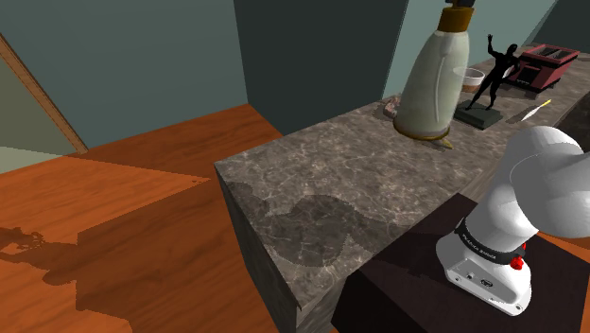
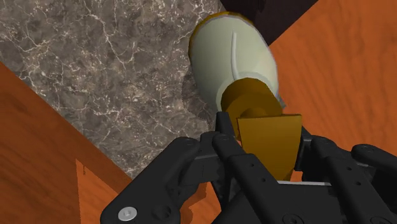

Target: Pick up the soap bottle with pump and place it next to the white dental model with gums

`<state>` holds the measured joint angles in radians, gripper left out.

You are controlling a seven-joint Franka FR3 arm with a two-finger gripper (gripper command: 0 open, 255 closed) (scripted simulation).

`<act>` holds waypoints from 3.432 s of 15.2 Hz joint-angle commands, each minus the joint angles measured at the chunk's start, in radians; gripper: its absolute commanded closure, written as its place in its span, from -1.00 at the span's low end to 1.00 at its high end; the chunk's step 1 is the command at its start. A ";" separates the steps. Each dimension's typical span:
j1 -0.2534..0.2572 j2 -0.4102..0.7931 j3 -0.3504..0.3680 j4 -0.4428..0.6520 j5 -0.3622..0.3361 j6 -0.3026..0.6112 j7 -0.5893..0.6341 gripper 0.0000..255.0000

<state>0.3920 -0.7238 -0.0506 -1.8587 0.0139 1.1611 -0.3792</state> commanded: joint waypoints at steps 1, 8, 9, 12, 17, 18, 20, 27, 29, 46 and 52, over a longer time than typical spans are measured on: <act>-0.004 -0.004 -0.044 -0.002 -0.031 -0.002 -0.051 1.00; -0.011 0.032 -0.205 0.048 -0.137 -0.006 -0.231 1.00; -0.011 0.041 -0.229 0.060 -0.151 -0.005 -0.257 1.00; -0.009 0.075 -0.303 0.100 -0.188 -0.002 -0.337 1.00; 0.000 0.154 -0.435 0.192 -0.234 0.006 -0.476 1.00; 0.003 0.174 -0.464 0.214 -0.240 0.008 -0.505 1.00; 0.011 0.218 -0.525 0.262 -0.247 0.013 -0.566 1.00; 0.058 0.446 -0.816 0.483 -0.186 0.025 -0.821 1.00; 0.069 0.558 -0.947 0.566 -0.111 0.023 -0.925 1.00; 0.031 0.421 -0.873 0.256 -0.207 0.241 -0.868 1.00; 0.014 0.375 -0.853 0.141 -0.236 0.321 -0.844 1.00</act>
<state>0.4059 -0.3494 -0.9001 -1.7066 -0.2225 1.4691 -1.2223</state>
